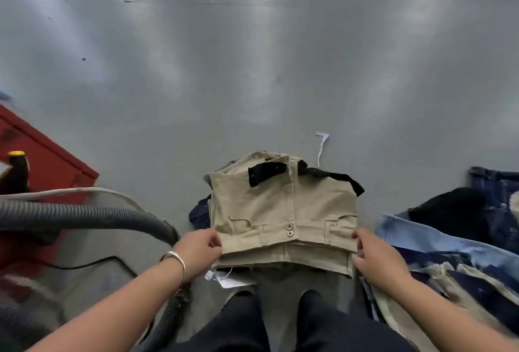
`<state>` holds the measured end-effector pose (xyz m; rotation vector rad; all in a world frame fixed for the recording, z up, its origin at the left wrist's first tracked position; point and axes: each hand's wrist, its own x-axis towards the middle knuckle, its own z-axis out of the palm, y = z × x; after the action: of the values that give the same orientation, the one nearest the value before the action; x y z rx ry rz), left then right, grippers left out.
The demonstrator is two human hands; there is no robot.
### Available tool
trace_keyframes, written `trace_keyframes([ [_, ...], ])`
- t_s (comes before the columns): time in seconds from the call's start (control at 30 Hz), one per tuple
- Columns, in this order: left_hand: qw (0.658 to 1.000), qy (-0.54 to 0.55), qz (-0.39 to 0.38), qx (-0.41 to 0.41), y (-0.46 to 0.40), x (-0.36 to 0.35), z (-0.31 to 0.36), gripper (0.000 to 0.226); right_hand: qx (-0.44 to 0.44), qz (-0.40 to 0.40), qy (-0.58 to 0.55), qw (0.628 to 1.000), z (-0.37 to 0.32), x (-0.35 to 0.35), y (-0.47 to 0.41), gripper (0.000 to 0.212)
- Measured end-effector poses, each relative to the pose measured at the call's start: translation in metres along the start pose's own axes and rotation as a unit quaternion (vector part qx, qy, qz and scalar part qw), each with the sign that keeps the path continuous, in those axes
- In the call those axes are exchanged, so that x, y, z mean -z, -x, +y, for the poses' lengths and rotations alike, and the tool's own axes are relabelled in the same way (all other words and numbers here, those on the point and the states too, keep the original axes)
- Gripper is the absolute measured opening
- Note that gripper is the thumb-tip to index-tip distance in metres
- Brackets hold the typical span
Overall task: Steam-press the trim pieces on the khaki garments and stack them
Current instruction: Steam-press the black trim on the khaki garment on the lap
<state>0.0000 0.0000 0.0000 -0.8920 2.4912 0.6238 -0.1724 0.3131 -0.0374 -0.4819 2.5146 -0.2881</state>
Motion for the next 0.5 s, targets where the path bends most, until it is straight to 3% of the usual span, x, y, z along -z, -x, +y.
trace_keyframes([
  [0.07, 0.999, -0.022, -0.005, 0.048, -0.028, -0.018, -0.005, 0.012, -0.059, 0.0, -0.039, 0.997, 0.007, -0.012, -0.024, 0.037],
  [0.13, 0.996, -0.01, -0.026, 0.08, -0.046, -0.037, -0.012, 0.037, -0.127, 0.001, -0.106, 0.986, 0.011, -0.022, -0.045, 0.046],
  [0.2, 0.996, -0.011, -0.057, 0.067, -0.057, -0.058, -0.018, 0.076, -0.189, -0.014, -0.195, 0.962, 0.013, -0.037, -0.063, 0.061],
  [0.27, 0.995, -0.043, -0.076, 0.046, -0.062, -0.074, -0.023, 0.092, -0.231, -0.027, -0.294, 0.927, 0.011, -0.046, -0.077, 0.063],
  [0.33, 0.996, -0.041, -0.061, 0.042, -0.068, -0.081, -0.022, 0.083, -0.243, -0.011, -0.324, 0.914, 0.011, -0.052, -0.085, 0.051],
  [0.4, 0.998, 0.013, -0.011, 0.052, -0.073, -0.079, -0.016, 0.067, -0.234, 0.039, -0.275, 0.932, 0.01, -0.055, -0.084, 0.037],
  [0.5, 0.963, 0.245, 0.04, 0.104, -0.079, -0.066, -0.006, 0.04, -0.194, 0.11, -0.246, 0.943, 0.014, -0.053, -0.084, 0.025],
])
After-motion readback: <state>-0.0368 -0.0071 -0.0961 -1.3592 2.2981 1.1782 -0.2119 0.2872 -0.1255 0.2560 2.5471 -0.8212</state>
